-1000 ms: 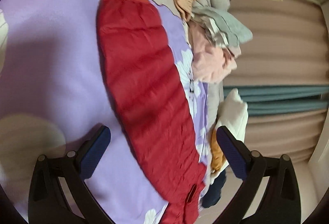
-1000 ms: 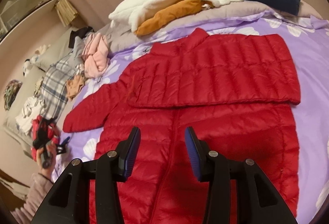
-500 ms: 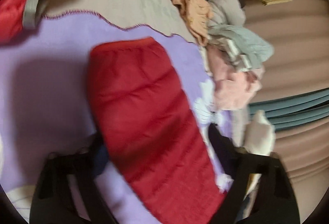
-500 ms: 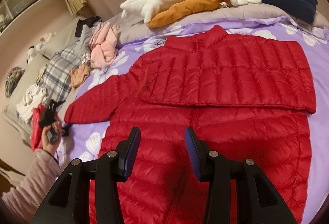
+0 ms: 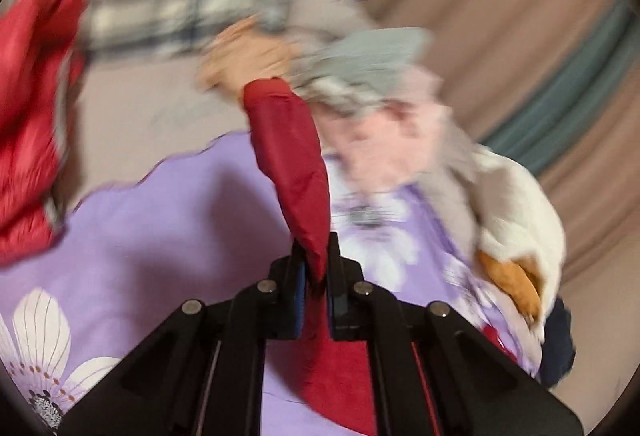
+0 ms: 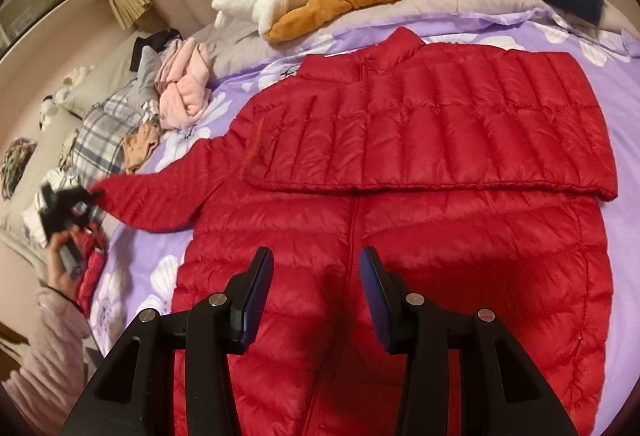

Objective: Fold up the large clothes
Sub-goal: 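Grasp the cuff of the other red sleeve with the left gripper, then lift and fold the held sleeve across the jacket body with the left gripper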

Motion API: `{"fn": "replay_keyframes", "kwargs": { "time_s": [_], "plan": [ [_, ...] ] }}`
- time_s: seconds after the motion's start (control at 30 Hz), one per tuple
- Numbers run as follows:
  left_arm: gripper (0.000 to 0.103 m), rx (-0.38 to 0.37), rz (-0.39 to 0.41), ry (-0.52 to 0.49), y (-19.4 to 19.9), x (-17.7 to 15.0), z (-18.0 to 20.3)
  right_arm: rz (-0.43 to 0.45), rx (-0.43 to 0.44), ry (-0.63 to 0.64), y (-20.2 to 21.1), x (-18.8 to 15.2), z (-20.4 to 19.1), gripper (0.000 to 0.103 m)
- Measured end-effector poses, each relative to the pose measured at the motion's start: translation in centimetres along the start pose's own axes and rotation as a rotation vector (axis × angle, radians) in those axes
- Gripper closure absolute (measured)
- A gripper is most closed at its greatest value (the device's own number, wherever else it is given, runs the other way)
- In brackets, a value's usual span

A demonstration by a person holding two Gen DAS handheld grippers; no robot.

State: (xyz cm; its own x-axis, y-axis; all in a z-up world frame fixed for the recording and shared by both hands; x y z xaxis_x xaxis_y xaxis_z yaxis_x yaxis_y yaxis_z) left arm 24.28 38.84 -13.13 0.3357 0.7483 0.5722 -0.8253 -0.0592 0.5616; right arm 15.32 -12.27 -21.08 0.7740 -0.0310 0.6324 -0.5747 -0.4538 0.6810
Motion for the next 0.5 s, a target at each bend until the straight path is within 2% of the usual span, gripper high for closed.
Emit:
{"fn": "replay_keyframes", "kwargs": {
  "time_s": [0.17,0.27,0.37,0.5],
  "plan": [
    [0.097,-0.15,-0.001,-0.207,2.8,-3.7,10.7,0.024,0.016,-0.027,0.8,0.1,0.8,0.059],
    [0.096,-0.225,-0.059,-0.325,3.3,-8.5,16.9,0.035,0.023,-0.045,1.1,0.2,1.4,0.059],
    [0.095,-0.239,-0.136,-0.436,2.3,-14.1,21.0,0.044,0.001,-0.067,1.3,0.6,2.4,0.059],
    [0.095,-0.241,-0.247,-0.524,-0.1,-20.9,24.4,0.059,0.016,-0.117,1.6,0.8,3.9,0.059]
  ]
}}
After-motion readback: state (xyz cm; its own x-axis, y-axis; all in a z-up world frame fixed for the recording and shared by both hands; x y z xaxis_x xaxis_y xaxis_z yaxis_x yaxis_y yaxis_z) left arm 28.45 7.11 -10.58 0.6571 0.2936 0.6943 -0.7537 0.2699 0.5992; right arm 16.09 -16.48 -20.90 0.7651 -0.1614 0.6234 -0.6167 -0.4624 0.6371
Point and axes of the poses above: each gripper's, at about its wrist camera, not at the fingertips, and y roughly against the way its jaws point, z to its right, x to its top, the point moved 7 cm from there along -y, roughly the way its jaws point, and after that the axes turned 7 degrees about y, right-handed, at the moved point
